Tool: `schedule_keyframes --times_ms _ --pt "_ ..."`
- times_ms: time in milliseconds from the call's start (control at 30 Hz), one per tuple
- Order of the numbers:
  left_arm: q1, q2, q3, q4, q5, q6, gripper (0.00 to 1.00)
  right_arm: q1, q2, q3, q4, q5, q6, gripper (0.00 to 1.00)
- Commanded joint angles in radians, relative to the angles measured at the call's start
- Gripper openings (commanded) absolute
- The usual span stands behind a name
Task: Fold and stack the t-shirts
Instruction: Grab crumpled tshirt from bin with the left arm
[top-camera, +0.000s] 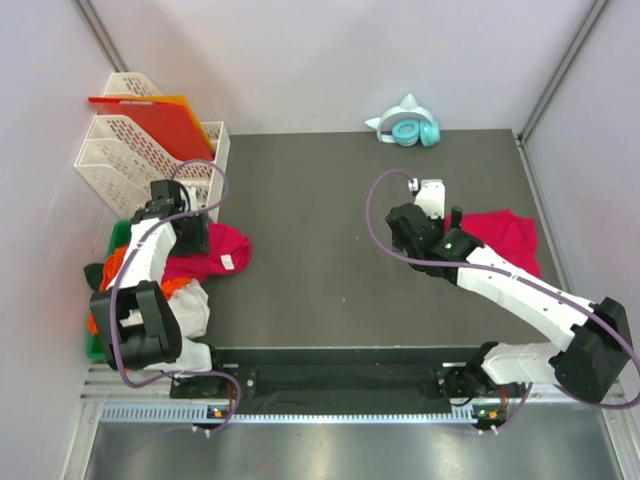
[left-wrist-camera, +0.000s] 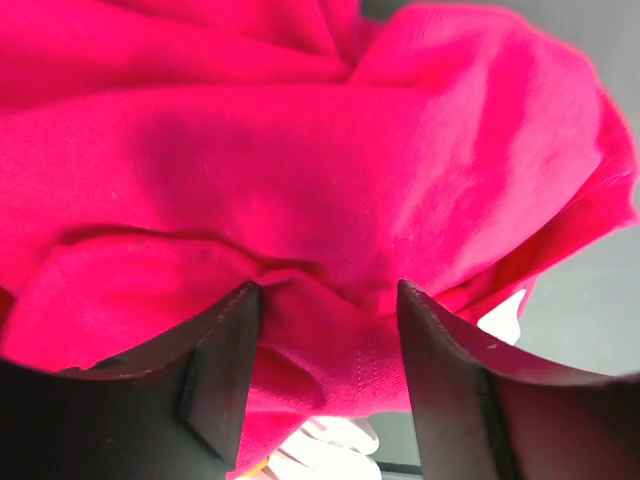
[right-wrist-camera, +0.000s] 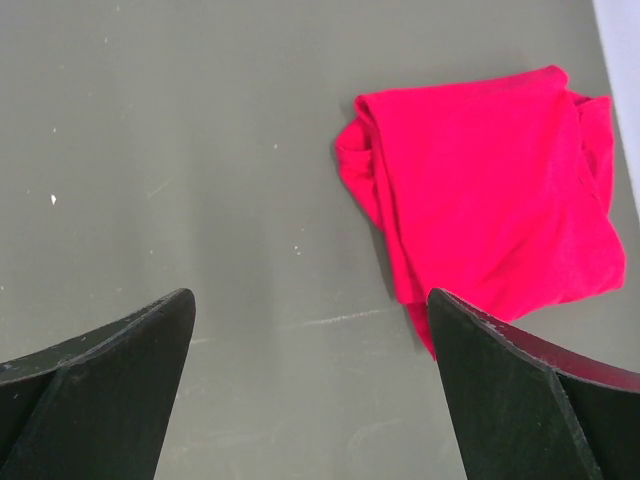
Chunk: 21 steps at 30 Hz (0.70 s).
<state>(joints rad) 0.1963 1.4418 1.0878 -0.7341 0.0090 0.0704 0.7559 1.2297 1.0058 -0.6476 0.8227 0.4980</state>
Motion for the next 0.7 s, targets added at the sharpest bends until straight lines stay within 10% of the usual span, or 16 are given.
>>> schedule_keyframes --times_ms 0,133,233,267,667 --pt "-0.001 -0.046 -0.045 -0.002 0.005 0.022 0.59 -0.003 0.028 0.031 0.036 -0.019 0.004 1.0" --pt "-0.003 -0.049 -0.062 -0.014 0.022 0.04 0.53 -0.001 0.043 0.053 0.031 -0.022 0.011 1.0" --pt "-0.003 -0.052 -0.059 -0.016 0.016 0.051 0.03 -0.003 0.048 0.059 0.029 -0.028 0.017 1.0" --pt "-0.003 -0.052 -0.052 -0.019 0.01 0.048 0.0 -0.001 0.048 0.059 0.028 -0.03 0.022 1.0" --pt "-0.192 -0.127 0.371 -0.082 0.08 0.043 0.0 0.005 0.056 0.093 0.025 -0.049 0.034 1.0"
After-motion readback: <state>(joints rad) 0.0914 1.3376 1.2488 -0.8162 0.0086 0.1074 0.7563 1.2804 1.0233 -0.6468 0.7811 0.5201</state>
